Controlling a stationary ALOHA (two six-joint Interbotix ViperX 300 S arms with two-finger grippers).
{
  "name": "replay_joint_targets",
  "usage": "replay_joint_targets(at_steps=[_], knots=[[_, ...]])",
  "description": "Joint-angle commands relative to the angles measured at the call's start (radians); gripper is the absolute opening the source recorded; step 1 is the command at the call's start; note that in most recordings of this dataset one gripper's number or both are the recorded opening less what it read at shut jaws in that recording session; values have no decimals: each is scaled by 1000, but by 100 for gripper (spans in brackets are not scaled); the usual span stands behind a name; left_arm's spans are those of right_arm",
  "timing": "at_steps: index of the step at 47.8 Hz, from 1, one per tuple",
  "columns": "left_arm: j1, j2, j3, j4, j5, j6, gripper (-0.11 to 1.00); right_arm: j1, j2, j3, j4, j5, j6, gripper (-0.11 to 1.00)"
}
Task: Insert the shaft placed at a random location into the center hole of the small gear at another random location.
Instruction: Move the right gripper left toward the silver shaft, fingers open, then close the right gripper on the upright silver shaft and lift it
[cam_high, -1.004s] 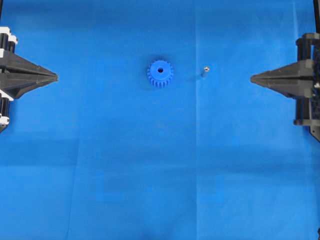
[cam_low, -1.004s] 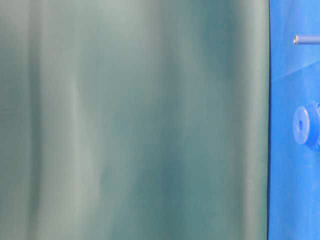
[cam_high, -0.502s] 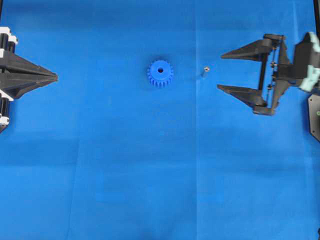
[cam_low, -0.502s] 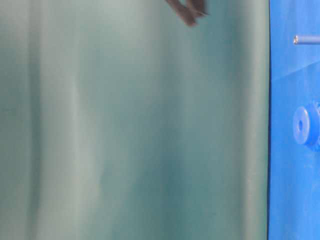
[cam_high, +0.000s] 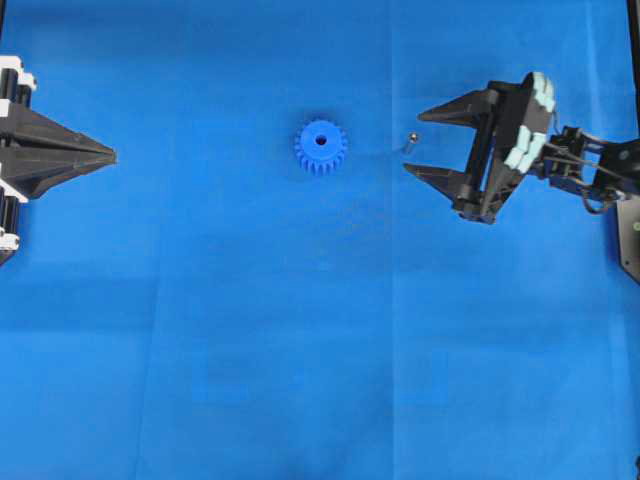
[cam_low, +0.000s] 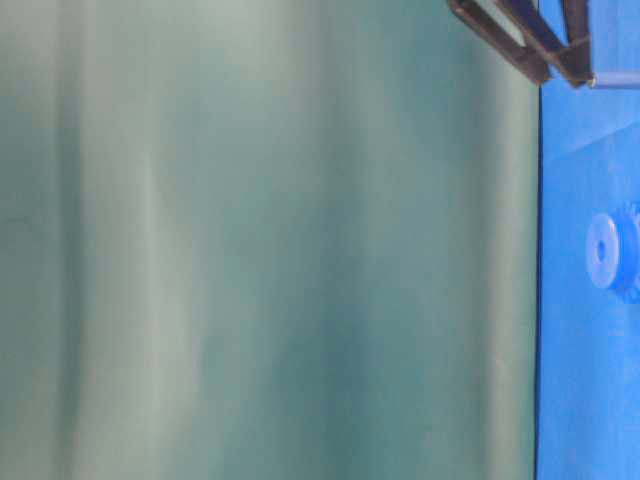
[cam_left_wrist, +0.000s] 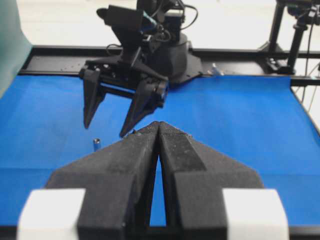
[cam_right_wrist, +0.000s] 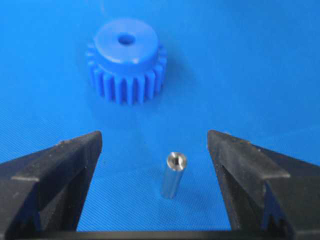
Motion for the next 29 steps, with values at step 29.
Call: replay_joint_targets(at_steps=[29], knots=[[-2,5,-2,2,-6,-5,0,-2,71,-34,71,-29,-2,37]])
